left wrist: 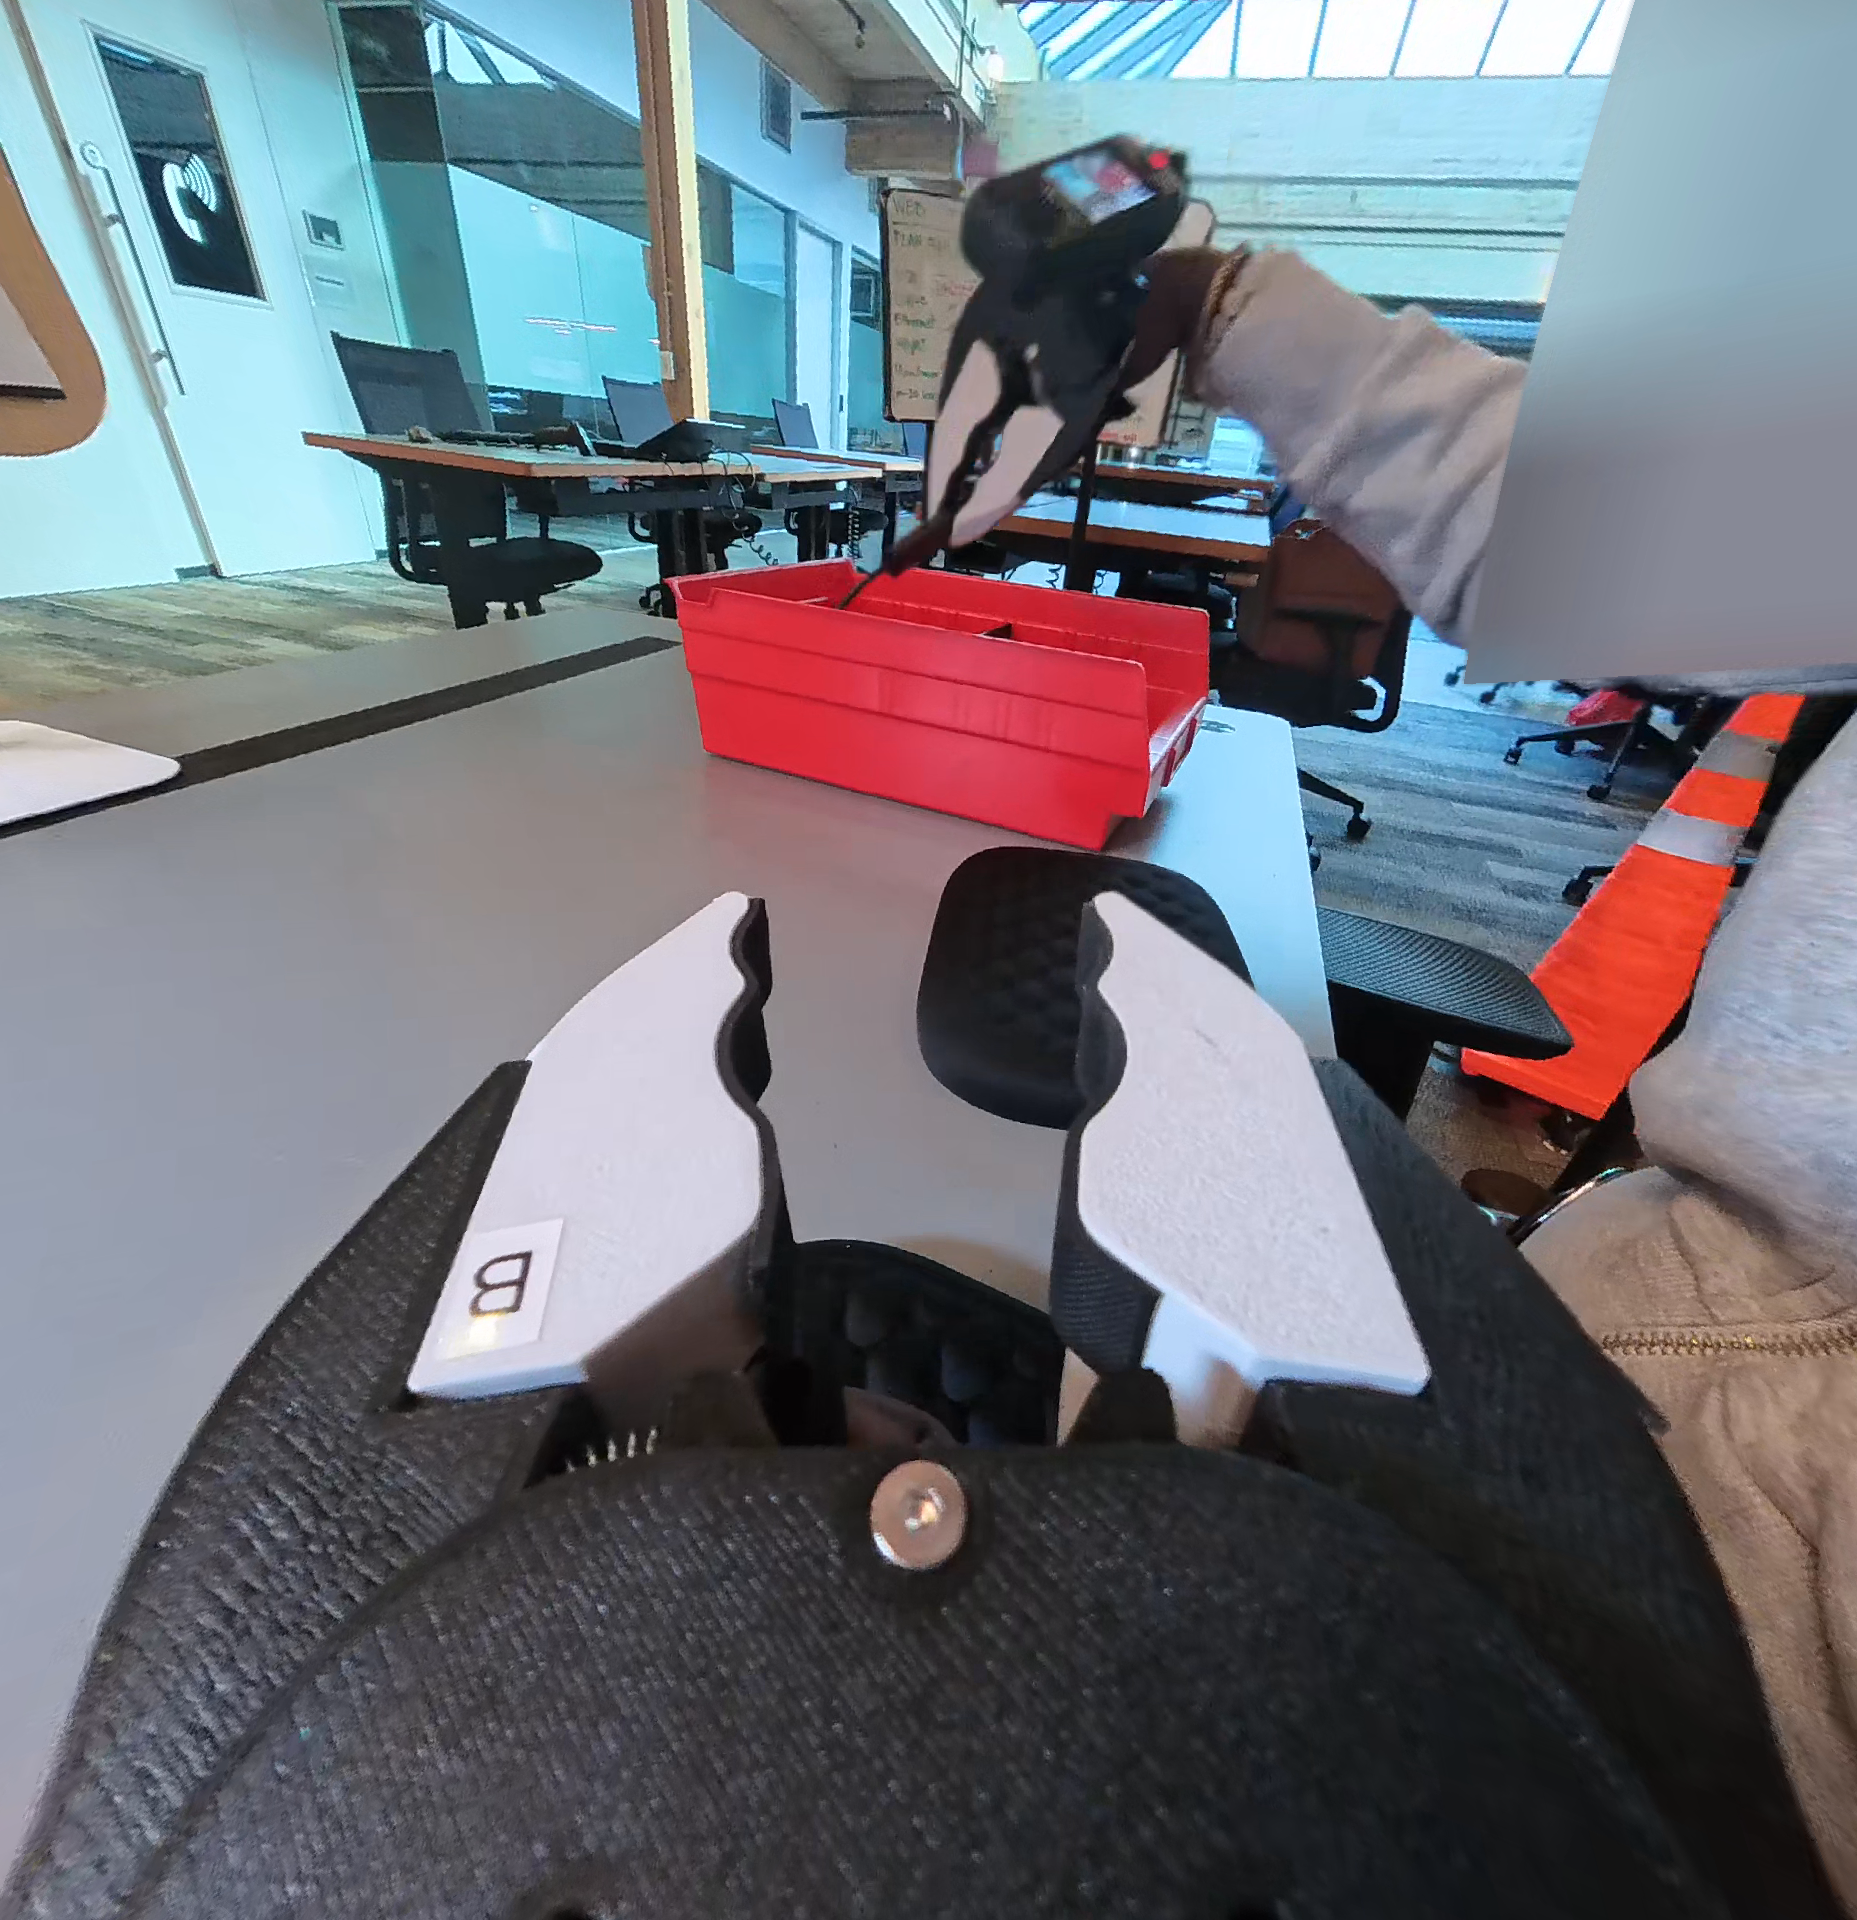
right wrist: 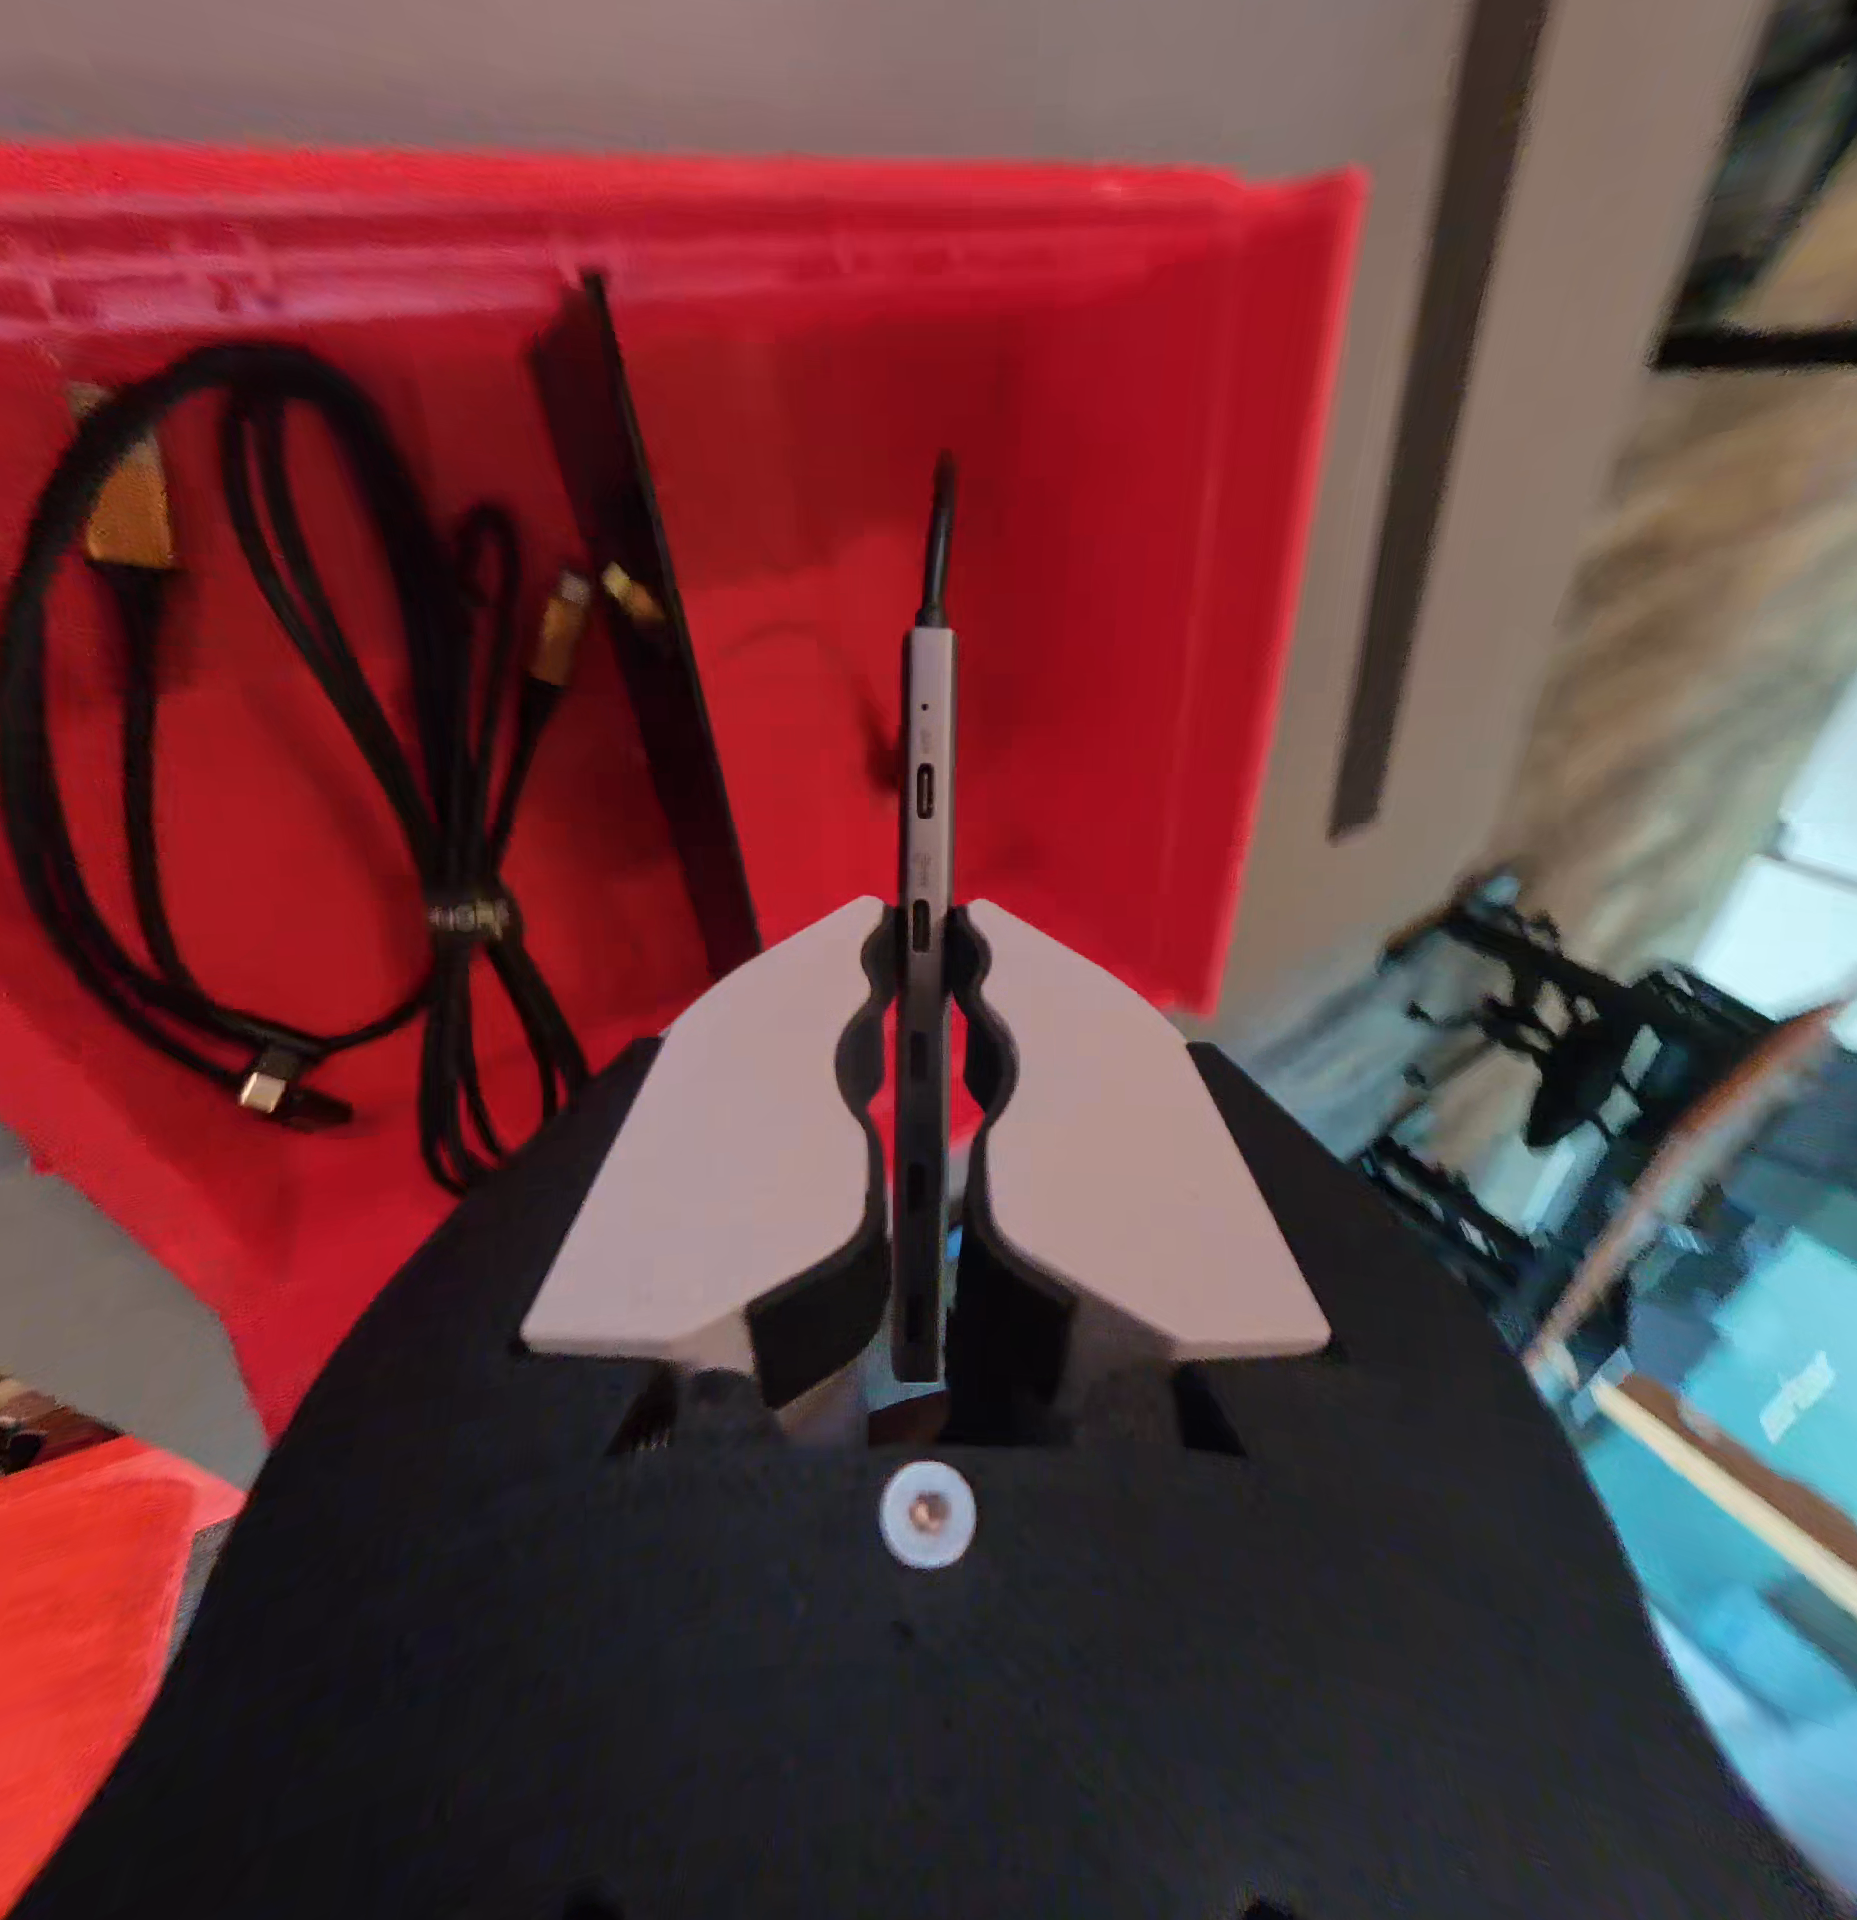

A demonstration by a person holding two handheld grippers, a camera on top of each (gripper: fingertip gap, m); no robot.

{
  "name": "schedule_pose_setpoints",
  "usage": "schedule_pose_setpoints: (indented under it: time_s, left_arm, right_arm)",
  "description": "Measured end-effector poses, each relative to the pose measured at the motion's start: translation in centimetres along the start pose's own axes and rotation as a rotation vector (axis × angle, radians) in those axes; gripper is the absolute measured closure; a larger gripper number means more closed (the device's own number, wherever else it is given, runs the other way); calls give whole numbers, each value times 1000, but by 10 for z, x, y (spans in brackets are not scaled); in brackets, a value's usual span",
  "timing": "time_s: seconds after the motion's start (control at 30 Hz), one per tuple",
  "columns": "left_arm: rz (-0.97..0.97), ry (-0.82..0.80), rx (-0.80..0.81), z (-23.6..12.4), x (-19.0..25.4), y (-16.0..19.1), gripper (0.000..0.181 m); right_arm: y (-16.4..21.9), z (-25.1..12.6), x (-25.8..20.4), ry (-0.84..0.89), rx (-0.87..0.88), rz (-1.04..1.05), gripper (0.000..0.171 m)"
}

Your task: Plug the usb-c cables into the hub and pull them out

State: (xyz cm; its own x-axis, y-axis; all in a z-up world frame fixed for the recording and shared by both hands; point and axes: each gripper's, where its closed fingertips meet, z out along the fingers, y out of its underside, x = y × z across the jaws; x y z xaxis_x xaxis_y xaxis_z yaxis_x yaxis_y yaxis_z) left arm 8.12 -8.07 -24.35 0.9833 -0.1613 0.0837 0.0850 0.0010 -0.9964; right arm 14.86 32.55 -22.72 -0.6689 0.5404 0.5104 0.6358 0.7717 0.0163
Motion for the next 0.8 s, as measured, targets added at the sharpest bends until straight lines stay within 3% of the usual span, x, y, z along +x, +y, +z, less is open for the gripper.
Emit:
schedule_pose_setpoints:
  time_s: [0.2, 0.3, 0.4, 0.53, 0.63, 0.7, 0.8]
  left_arm:
    - [-40, -1, 14, -1, -4, -2, 124]
    - [-46, 3, 13, -1, -4, -2, 124]
    - [-50, 3, 16, -1, -5, -2, 124]
    - [-51, -1, 23, -2, -5, -3, 124]
    - [-58, -7, 30, -2, -7, -3, 124]
    - [-64, -16, 36, -3, -9, -4, 124]
    - [-64, -33, 38, -3, -11, -4, 125]
  right_arm:
    - [-25, 81, 4, -194, 143, 133, 162]
    - [-11, 115, -6, -250, 71, 231, 161]
    - [-1, 126, -5, -212, 22, 346, 134]
    - [-18, 87, 25, -5, 237, 566, 109]
    - [-28, 24, 36, 208, 422, 865, 110]
    - [-48, -20, 11, 195, 622, 1047, 111]
    - [-89, -58, -51, 93, 844, 1134, 108]
